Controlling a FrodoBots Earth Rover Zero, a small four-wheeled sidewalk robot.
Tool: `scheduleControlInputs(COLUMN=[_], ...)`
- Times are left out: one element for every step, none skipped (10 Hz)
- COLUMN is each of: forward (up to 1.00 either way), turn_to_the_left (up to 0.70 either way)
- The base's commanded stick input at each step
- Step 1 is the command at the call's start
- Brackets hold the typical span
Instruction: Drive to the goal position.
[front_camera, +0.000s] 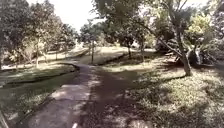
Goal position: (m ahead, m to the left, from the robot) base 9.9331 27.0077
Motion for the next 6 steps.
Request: scheduleControlInputs(forward=[0.00,0.34,0.70,0.70,0.70,0.70], turn_to_the_left=[0.00,0.13,0.27,0.27,0.27,0.27])
